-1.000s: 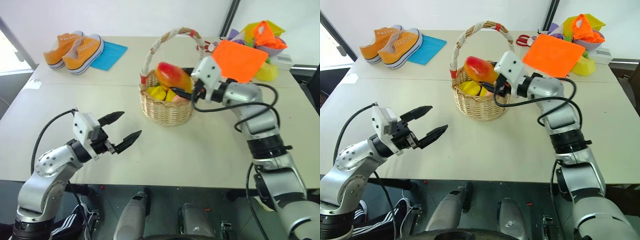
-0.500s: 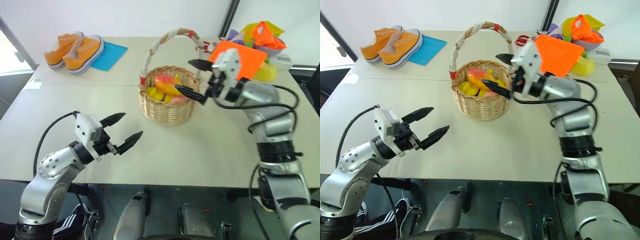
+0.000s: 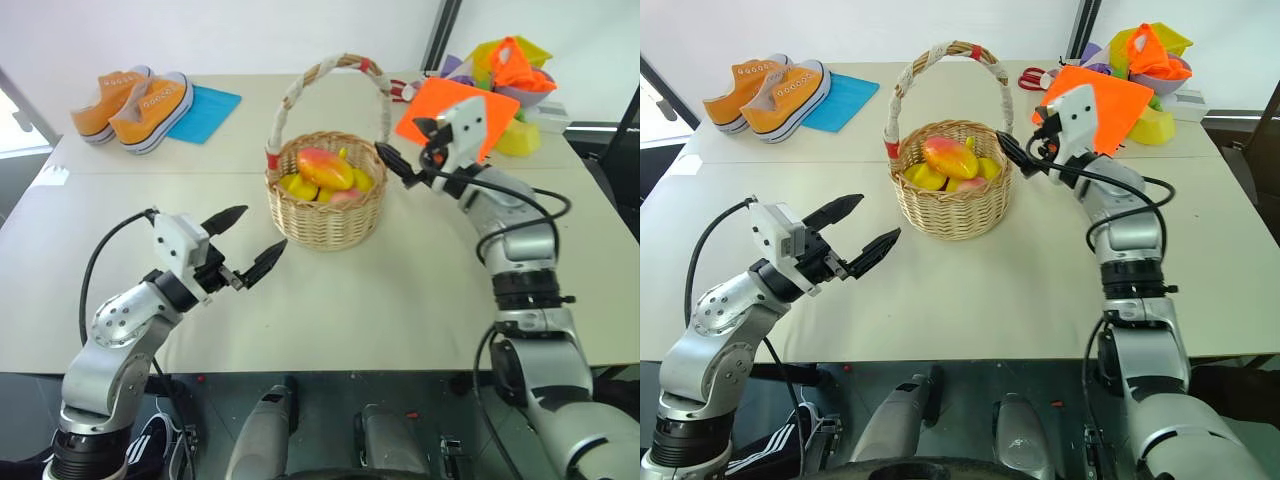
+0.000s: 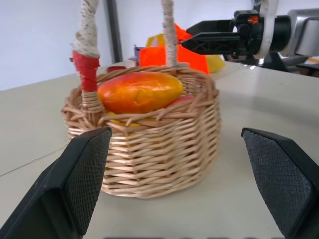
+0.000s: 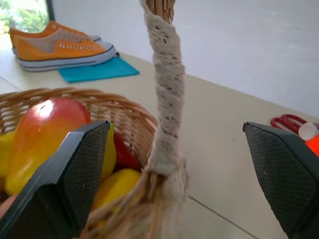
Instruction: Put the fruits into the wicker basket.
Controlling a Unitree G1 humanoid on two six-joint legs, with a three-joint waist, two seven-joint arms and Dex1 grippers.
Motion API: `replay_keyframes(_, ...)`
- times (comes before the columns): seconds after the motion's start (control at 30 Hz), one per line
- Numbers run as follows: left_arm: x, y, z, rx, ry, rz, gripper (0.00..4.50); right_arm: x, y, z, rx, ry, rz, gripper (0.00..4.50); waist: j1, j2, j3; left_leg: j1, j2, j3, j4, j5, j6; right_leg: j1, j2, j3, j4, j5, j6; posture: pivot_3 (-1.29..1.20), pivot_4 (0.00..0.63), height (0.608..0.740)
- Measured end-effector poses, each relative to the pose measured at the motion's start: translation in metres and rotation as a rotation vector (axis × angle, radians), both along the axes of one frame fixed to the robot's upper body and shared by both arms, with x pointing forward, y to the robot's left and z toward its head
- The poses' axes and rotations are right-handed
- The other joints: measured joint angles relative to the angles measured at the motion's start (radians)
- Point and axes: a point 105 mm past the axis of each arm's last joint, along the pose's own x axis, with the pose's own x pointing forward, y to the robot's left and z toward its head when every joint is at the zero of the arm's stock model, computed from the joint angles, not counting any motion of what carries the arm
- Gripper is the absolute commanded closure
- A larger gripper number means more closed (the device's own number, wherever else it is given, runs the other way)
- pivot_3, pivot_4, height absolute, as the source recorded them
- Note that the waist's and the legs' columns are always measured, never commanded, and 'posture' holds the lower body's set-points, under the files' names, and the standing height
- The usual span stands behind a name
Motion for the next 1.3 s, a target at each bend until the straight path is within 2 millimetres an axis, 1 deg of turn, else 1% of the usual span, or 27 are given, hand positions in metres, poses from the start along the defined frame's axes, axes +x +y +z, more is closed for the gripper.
replay_keyframes(0.07,0.0,-0.001,-0.002,-0.004,0.005,0.007,0.0,0.008,0.007,0.002,0.023,0.001,0.003,0.04,0.003,0.0,0.0,0.0,0.0,0.0,0.0,0.0,0.0,-0.002,0.0,0.0,0.0,0.0,0.0,0.0,0.15,0.74)
replay_keyframes(0.17,0.002,0.001,-0.002,-0.011,0.004,0.042,0.0,0.013,0.012,0.005,0.024,-0.011,0.006,0.04,0.007,0.0,0.0,0.001,0.0,-0.001,0.001,0.0,0.0,-0.002,0.0,0.0,0.0,0.0,0.0,0.0,0.15,0.74)
replay_keyframes(0.2,0.003,0.002,-0.003,-0.013,0.005,0.057,0.0,0.014,0.012,0.003,0.02,-0.007,0.003,0.27,0.007,0.0,0.0,0.001,0.0,-0.001,0.001,0.0,0.0,-0.002,0.0,0.0,0.0,0.0,0.0,0.0,0.15,0.74)
replay_keyframes(0.27,0.005,0.005,-0.005,-0.014,0.002,0.097,0.0,0.017,0.014,-0.004,0.018,0.008,0.002,0.8,0.005,0.0,0.0,0.001,0.0,-0.001,0.001,0.0,0.0,-0.002,0.0,0.0,0.001,0.0,0.0,0.0,0.15,0.74)
replay_keyframes(0.3,0.006,0.006,-0.004,-0.017,-0.005,0.111,0.0,0.018,0.016,-0.009,0.007,0.02,0.007,1.31,0.004,0.0,0.0,0.001,0.0,-0.001,0.001,0.0,0.0,-0.002,0.001,0.0,0.001,0.0,0.0,0.0,0.15,0.74)
replay_keyframes(0.33,0.006,0.006,-0.004,-0.016,-0.007,0.116,0.0,0.018,0.017,-0.011,0.003,0.025,0.01,1.72,0.003,0.0,0.0,0.001,0.0,-0.001,0.001,0.0,0.0,-0.003,0.001,0.0,0.001,0.0,0.0,0.0,0.15,0.74)
replay_keyframes(0.37,0.006,0.006,-0.005,-0.017,-0.007,0.119,0.0,0.019,0.017,-0.014,0.002,0.032,0.008,2.29,0.003,0.0,0.0,0.001,0.0,-0.001,0.001,0.0,0.0,-0.003,0.001,0.0,0.001,0.0,0.0,0.0,0.15,0.74)
replay_keyframes(0.4,0.006,0.006,-0.005,-0.02,-0.004,0.118,0.0,0.02,0.017,-0.016,0.001,0.038,0.001,2.69,0.003,0.0,0.0,0.001,0.0,-0.001,0.001,0.0,0.0,-0.003,0.001,0.0,0.001,0.0,0.0,0.0,0.15,0.74)
replay_keyframes(0.43,0.005,0.005,-0.006,-0.021,0.0,0.116,0.0,0.02,0.016,-0.017,0.003,0.039,-0.005,3.27,0.003,0.0,0.0,0.001,0.0,-0.001,0.001,0.0,0.0,-0.003,0.001,0.0,0.001,0.0,0.0,0.0,0.15,0.74)
replay_keyframes(0.5,0.005,0.004,-0.007,-0.02,0.003,0.111,0.0,0.021,0.013,-0.015,0.005,0.026,-0.011,4.24,0.004,0.0,0.0,0.001,0.0,-0.001,0.001,0.0,0.0,-0.003,0.001,0.0,0.001,0.0,0.0,0.0,0.15,0.74)
replay_keyframes(0.53,0.005,0.004,-0.007,-0.021,0.003,0.109,0.0,0.02,0.012,-0.014,0.007,0.023,-0.012,4.39,0.003,0.0,0.0,0.001,0.0,-0.001,0.001,0.0,-0.001,-0.003,0.001,0.0,0.001,0.0,0.0,0.0,0.15,0.74)
replay_keyframes(0.6,0.005,0.003,-0.007,-0.021,0.004,0.102,0.0,0.021,0.008,-0.013,0.01,0.019,-0.023,4.38,0.005,0.0,0.0,0.001,0.0,-0.001,0.001,0.0,-0.001,-0.003,0.001,0.0,0.002,0.0,0.0,0.0,0.15,0.74)
replay_keyframes(0.67,0.004,0.0,-0.008,-0.023,0.007,0.086,0.0,0.022,-0.008,-0.01,0.019,0.013,-0.074,4.38,0.01,0.0,0.0,0.001,-0.001,-0.001,0.001,0.0,-0.001,-0.003,0.0,0.0,0.001,0.0,0.0,0.0,0.15,0.74)
replay_keyframes(0.73,0.003,-0.005,-0.007,-0.045,0.01,0.059,0.0,0.02,-0.028,-0.006,0.019,-0.007,-0.138,4.38,0.016,0.0,0.0,0.001,-0.001,-0.001,0.001,0.0,0.0,-0.002,0.0,0.0,0.001,0.0,0.0,0.0,0.15,0.74)
replay_keyframes(0.8,0.003,-0.017,-0.005,-0.072,0.019,0.004,0.0,0.014,-0.062,-0.006,0.028,-0.022,-0.243,4.38,0.026,0.0,0.0,0.001,-0.001,-0.001,0.001,0.0,0.0,-0.002,0.0,0.0,0.001,0.0,0.0,0.0,0.15,0.74)
replay_keyframes(0.83,0.003,-0.026,-0.002,-0.085,0.019,-0.034,0.0,0.009,-0.086,-0.008,0.025,-0.023,-0.316,4.38,0.033,0.0,0.0,0.0,-0.001,-0.001,0.002,0.0,0.0,-0.002,-0.001,0.0,0.001,0.0,0.0,0.0,0.15,0.74)
replay_keyframes(0.87,0.002,-0.03,-0.002,-0.09,0.02,-0.056,0.0,0.005,-0.1,-0.009,0.03,-0.019,-0.36,4.38,0.033,0.0,0.0,0.0,-0.001,-0.001,0.002,0.0,0.0,-0.002,-0.001,0.0,0.001,0.0,0.0,0.0,0.15,0.74)
replay_keyframes(0.93,0.003,-0.043,0.002,-0.106,0.018,-0.11,0.0,-0.013,-0.148,-0.012,0.027,-0.014,-0.509,4.38,0.038,0.001,0.0,0.0,-0.001,-0.001,0.002,0.0,0.0,0.0,-0.001,0.0,0.001,0.0,0.0,0.0,0.15,0.74)
replay_keyframes(1.0,0.004,-0.049,0.002,-0.108,0.02,-0.137,0.0,-0.033,-0.19,-0.012,0.011,-0.019,-0.646,4.38,0.035,0.002,0.0,0.0,-0.002,0.0,0.002,0.0,0.0,0.003,-0.001,0.0,0.001,0.0,0.0,0.0,0.15,0.74)
replay_keyframes(1.03,0.005,-0.052,0.002,-0.105,0.024,-0.151,0.0,-0.044,-0.208,-0.012,0.006,-0.021,-0.702,4.38,0.033,0.002,0.0,0.0,-0.001,0.0,0.002,0.0,0.0,0.003,-0.001,0.0,0.001,0.0,0.0,0.0,0.15,0.74)
replay_keyframes(1.1,0.007,-0.06,-0.002,-0.102,0.039,-0.184,0.0,-0.066,-0.233,-0.013,0.013,-0.019,-0.793,4.38,0.028,0.003,-0.001,0.0,0.0,0.001,0.002,0.0,0.0,0.003,-0.001,0.0,0.001,0.0,0.0,0.0,0.15,0.74)
replay_keyframes(1.2,0.007,-0.072,-0.003,-0.106,0.045,-0.234,0.0,-0.087,-0.25,-0.022,0.02,0.005,-0.874,4.38,0.013,0.005,-0.002,0.0,0.0,0.001,0.003,0.0,0.001,0.003,-0.001,0.0,0.001,0.0,0.0,0.0,0.15,0.74)
replay_keyframes(1.27,0.01,-0.076,-0.002,-0.105,0.037,-0.254,0.0,-0.1,-0.254,-0.024,-0.002,0.001,-0.909,4.38,0.009,0.006,-0.003,0.0,0.0,0.001,0.003,0.0,0.001,0.004,-0.001,-0.001,0.001,0.0,0.0,0.0,0.15,0.74)
replay_keyframes(1.3,0.011,-0.076,-0.002,-0.103,0.036,-0.257,0.0,-0.102,-0.252,-0.022,-0.007,-0.006,-0.91,3.88,0.008,0.006,-0.003,0.0,0.0,0.001,0.004,0.0,0.001,0.004,-0.001,-0.001,0.001,0.0,0.0,0.0,0.15,0.74)
